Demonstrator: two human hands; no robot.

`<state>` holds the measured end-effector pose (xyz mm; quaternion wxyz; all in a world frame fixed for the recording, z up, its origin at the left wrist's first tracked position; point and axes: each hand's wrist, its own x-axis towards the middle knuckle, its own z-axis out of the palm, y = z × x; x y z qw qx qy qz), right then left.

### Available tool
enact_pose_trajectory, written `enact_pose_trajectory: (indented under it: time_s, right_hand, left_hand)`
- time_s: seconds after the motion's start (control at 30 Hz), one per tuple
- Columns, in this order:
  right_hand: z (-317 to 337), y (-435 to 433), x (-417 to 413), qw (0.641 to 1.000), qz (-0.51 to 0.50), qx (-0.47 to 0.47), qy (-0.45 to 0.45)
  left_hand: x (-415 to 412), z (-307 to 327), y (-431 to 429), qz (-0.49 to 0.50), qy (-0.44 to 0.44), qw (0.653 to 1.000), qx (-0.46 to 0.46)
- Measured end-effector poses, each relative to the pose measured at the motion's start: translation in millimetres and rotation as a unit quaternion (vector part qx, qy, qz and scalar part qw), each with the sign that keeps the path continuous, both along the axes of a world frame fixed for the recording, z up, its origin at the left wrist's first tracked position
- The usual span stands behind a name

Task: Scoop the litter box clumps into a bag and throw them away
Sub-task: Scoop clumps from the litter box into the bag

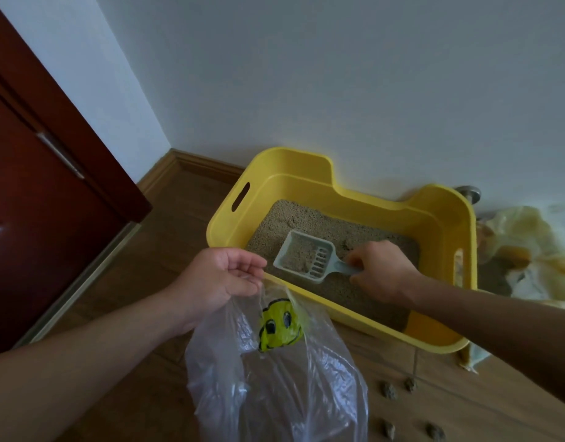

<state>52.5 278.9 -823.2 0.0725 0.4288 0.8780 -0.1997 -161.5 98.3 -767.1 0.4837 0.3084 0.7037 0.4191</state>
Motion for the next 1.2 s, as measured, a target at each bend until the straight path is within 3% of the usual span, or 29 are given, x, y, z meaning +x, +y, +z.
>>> enact_pose_trajectory:
  time_s: [0.63,1.03,1.2]
  right_hand:
    - [45,-3,33,0.999,0.036,0.035,0.011]
    - [92,-42,60,0.985,0.153,0.02,0.074]
    - [98,-66,62,0.976,0.214,0.003,0.048]
  left_hand:
    - [-4,-1,-6,-0.006,0.027,1.0,0.005]
    - [0,-1,-6,-0.02,0.039,0.999,0.004]
    - [1,0,-6,-0.024,0.029,0.999,0.002]
